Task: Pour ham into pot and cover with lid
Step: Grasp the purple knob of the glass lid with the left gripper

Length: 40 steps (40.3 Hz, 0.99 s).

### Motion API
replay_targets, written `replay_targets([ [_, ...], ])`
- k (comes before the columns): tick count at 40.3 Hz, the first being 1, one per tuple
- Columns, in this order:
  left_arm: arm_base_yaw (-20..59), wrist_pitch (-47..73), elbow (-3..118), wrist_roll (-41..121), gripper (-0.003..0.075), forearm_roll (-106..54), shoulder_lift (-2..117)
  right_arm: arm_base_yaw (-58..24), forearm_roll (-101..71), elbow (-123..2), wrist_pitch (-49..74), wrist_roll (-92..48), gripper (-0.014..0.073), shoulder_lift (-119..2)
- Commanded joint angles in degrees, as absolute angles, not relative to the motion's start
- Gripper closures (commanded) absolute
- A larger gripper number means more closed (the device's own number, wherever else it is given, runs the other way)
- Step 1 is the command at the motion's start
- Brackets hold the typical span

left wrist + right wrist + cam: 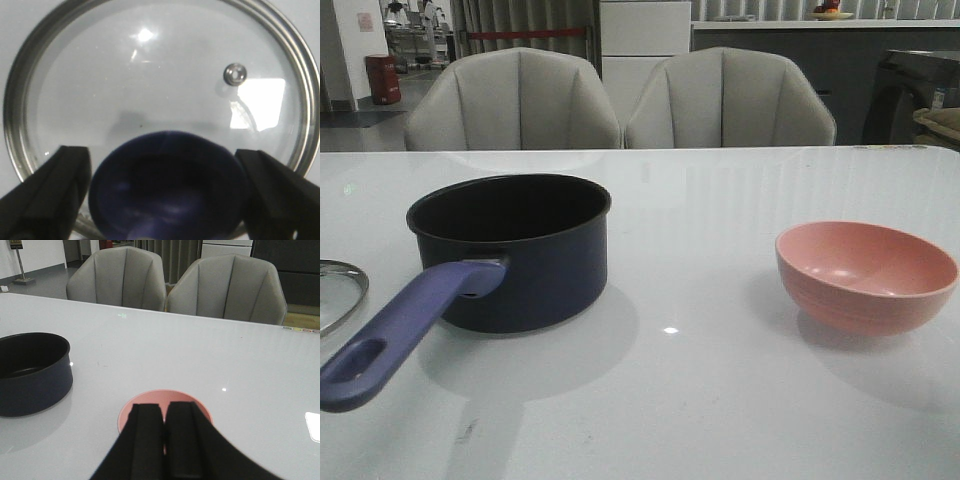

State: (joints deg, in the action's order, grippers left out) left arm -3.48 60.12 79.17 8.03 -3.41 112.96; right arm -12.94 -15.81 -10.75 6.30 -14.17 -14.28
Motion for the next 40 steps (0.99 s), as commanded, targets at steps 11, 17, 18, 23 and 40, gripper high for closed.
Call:
replay_targets([
  [11, -3.6, 59.9, 79.6, 7.9, 0.0596, -4.0, 111.9, -13.0, -16.0, -12.2, 2.2, -14.6, 0.0445, -14.7],
  [17, -3.6, 60.1, 79.6, 7.9, 0.0605, -4.0, 111.8, -13.0, -16.0, -12.2, 2.2, -14.6, 0.0445, -14.7],
  [18, -3.6, 60.2, 79.6, 7.9, 0.0605, -4.0, 111.8, -13.0, -16.0, -12.2, 2.2, -14.6, 0.0445, -14.7],
  [23, -3.6, 60.3, 79.7, 7.9, 0.0605, -4.0, 111.5, -13.0, -16.0, -12.2, 2.2, -14.6, 0.0445, -14.7],
  [40, -3.6, 62.8, 84.1, 7.9, 0.0605, -4.0, 108.3, -13.0, -16.0, -12.2, 2.2, -14.6, 0.0445, -14.7],
])
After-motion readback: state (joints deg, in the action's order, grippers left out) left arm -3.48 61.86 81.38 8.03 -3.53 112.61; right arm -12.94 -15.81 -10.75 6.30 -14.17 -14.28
